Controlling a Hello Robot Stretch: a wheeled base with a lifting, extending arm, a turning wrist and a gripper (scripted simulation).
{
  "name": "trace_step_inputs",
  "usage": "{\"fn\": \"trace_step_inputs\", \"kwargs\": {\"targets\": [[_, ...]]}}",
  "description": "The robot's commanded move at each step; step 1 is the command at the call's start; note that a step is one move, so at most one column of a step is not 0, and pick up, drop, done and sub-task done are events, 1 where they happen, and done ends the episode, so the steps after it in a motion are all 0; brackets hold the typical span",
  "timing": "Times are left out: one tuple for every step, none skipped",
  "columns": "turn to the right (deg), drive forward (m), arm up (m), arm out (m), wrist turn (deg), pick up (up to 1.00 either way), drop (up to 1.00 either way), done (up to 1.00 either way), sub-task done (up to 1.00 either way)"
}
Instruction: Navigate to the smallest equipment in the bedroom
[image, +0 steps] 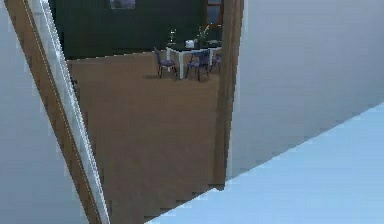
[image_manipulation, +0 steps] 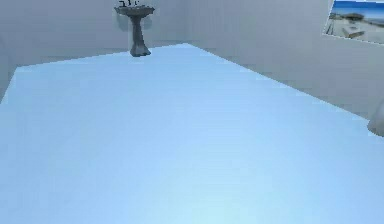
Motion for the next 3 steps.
{"fn": "trace_step_inputs", "kwargs": {"targets": [[-6.0,0.0,0.0,0.0,0.0,0.0,0.0,0.0,0.0],[0.0,1.0,0.0,0.0,0.0,0.0,0.0,0.0,0.0],[0.0,0.45,0.0,0.0,0.0,0.0,0.0,0.0,0.0]]}}
